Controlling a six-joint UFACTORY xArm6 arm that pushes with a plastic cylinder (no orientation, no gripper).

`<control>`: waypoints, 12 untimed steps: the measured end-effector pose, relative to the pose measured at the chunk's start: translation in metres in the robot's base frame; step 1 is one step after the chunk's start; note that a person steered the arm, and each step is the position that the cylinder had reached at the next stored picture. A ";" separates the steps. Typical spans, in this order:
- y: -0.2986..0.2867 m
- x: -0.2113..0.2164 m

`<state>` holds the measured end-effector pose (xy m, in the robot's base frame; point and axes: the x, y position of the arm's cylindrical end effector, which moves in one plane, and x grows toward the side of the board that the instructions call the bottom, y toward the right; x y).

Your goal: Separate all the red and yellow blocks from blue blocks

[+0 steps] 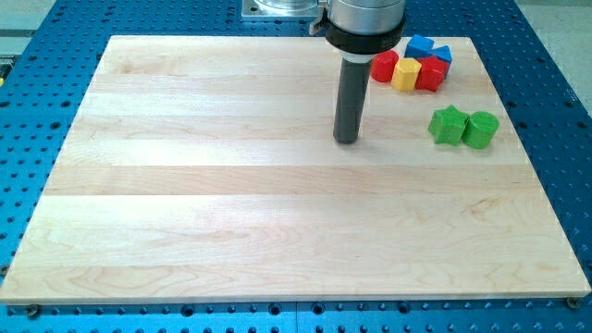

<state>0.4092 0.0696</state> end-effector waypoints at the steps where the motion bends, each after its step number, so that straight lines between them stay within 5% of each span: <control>1: 0.000 0.000; 3: 0.025 0.017; 5: 0.031 0.131; 6: 0.098 0.137; 8: 0.171 0.105; 12: 0.198 -0.092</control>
<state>0.3177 0.2673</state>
